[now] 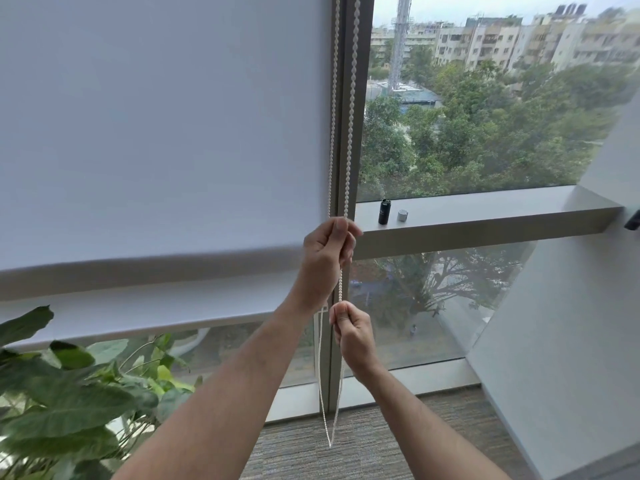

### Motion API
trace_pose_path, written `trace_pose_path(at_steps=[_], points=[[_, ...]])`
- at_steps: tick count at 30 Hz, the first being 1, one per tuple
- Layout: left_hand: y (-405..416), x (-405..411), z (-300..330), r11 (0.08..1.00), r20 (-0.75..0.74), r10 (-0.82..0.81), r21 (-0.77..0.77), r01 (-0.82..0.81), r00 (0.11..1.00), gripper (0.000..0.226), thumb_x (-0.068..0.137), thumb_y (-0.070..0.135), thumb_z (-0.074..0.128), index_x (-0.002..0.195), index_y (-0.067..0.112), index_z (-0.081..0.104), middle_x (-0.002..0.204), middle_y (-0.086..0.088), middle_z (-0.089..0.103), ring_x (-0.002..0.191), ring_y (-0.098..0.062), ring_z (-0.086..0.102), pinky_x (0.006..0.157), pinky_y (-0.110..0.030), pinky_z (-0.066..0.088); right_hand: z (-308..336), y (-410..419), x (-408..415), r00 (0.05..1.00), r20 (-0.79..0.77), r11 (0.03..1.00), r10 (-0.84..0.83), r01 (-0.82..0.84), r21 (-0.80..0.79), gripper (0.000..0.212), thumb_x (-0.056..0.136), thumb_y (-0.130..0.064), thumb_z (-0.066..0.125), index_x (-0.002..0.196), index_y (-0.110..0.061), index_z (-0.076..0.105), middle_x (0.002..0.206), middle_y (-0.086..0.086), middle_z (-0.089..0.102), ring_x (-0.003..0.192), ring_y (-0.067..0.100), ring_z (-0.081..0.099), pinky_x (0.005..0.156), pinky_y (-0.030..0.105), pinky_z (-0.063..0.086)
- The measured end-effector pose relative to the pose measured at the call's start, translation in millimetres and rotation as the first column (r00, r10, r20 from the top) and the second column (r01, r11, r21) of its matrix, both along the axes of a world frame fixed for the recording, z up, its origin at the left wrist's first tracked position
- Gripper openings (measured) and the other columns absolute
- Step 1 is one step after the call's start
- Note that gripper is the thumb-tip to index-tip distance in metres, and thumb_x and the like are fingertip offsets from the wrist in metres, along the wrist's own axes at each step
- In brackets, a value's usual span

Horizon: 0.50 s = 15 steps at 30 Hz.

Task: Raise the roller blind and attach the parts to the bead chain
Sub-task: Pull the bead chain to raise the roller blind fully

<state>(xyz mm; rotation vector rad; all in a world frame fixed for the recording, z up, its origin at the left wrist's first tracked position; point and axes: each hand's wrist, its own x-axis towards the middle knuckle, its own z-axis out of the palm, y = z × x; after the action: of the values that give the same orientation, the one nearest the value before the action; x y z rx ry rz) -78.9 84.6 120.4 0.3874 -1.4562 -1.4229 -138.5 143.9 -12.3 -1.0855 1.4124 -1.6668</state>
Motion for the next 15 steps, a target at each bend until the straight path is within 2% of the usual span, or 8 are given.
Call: trace_pose_path(at_steps=[3, 5, 8, 9, 11, 13, 15], points=[[5.5, 2.8, -17.4, 0.998, 0.041, 0.058, 0.015, -0.059, 0.997, 0.033, 0.101, 0.025, 0.042, 0.073, 0.025, 0.059, 0.053, 0.015, 0.043, 0.047, -0.004, 0.032, 0.046, -0.017, 0.027, -7.3, 5.6, 1.6, 0.998, 0.008, 0.996, 0.07, -0.07, 0.062, 0.041, 0.104, -0.014, 0.043, 0.065, -0.02, 0.055, 0.052, -0.013, 0.037, 0.046, 0.006, 0.027, 0.044, 0.02, 0.023], [7.4, 4.1, -23.3, 0.992, 0.065, 0.122, -0.018, -0.121, 0.99, 0.033, 0.1, 0.025, 0.043, 0.07, 0.029, 0.056, 0.055, 0.015, 0.044, 0.049, -0.005, 0.033, 0.048, -0.018, 0.03, -5.3, 7.4, 3.3, 0.989, 0.06, 0.987, 0.134, -0.139, 0.082, 0.045, 0.106, -0.017, 0.041, 0.066, -0.025, 0.059, 0.053, -0.007, 0.035, 0.046, 0.008, 0.026, 0.041, 0.023, 0.021], [7.3, 5.9, -22.1, 0.985, 0.085, 0.171, -0.04, -0.168, 0.982, 0.035, 0.1, 0.023, 0.043, 0.068, 0.031, 0.056, 0.056, 0.014, 0.044, 0.05, -0.006, 0.034, 0.049, -0.018, 0.03, -2.2, 6.4, -1.2, 0.979, 0.063, 0.977, 0.192, -0.196, 0.08, 0.046, 0.106, -0.022, 0.037, 0.075, -0.028, 0.07, 0.058, 0.006, 0.045, 0.048, 0.015, 0.041, 0.045, 0.027, 0.035], [6.6, 6.5, -22.2, 0.984, 0.09, 0.176, -0.043, -0.173, 0.98, 0.036, 0.1, 0.022, 0.043, 0.068, 0.031, 0.056, 0.055, 0.014, 0.044, 0.05, -0.006, 0.035, 0.049, -0.018, 0.031, -1.5, 5.4, -3.7, 0.977, 0.045, 0.973, 0.207, -0.21, 0.1, 0.044, 0.106, -0.026, 0.034, 0.085, -0.025, 0.072, 0.064, 0.011, 0.054, 0.054, 0.018, 0.051, 0.052, 0.029, 0.043], [6.4, 6.6, -24.2, 0.982, 0.093, 0.185, -0.051, -0.181, 0.978, 0.036, 0.1, 0.022, 0.043, 0.067, 0.03, 0.055, 0.055, 0.015, 0.045, 0.051, -0.005, 0.035, 0.049, -0.017, 0.031, -0.3, 0.5, -11.3, 0.975, -0.005, 0.961, 0.221, -0.217, 0.17, 0.052, 0.105, -0.04, 0.028, 0.108, -0.012, 0.071, 0.091, 0.014, 0.072, 0.082, 0.021, 0.069, 0.075, 0.031, 0.053], [8.8, 5.5, -32.4, 0.982, 0.114, 0.185, -0.049, -0.181, 0.976, 0.035, 0.099, 0.02, 0.045, 0.067, 0.03, 0.055, 0.057, 0.014, 0.046, 0.052, -0.005, 0.037, 0.05, -0.017, 0.033, 6.7, -6.2, -18.7, 0.982, -0.036, 0.969, 0.185, -0.177, 0.172, 0.063, 0.101, -0.05, 0.023, 0.121, -0.008, 0.067, 0.114, 0.009, 0.073, 0.106, 0.019, 0.068, 0.092, 0.035, 0.052], [14.0, 5.8, -49.8, 0.987, 0.144, 0.16, -0.022, -0.158, 0.977, 0.034, 0.097, 0.016, 0.046, 0.067, 0.029, 0.055, 0.059, 0.013, 0.049, 0.054, -0.005, 0.04, 0.053, -0.019, 0.037, 23.9, -12.4, -23.8, 0.991, -0.01, 0.987, 0.135, -0.134, 0.087, 0.064, 0.101, -0.053, 0.024, 0.12, -0.009, 0.067, 0.113, 0.009, 0.072, 0.108, 0.019, 0.068, 0.093, 0.035, 0.052]])
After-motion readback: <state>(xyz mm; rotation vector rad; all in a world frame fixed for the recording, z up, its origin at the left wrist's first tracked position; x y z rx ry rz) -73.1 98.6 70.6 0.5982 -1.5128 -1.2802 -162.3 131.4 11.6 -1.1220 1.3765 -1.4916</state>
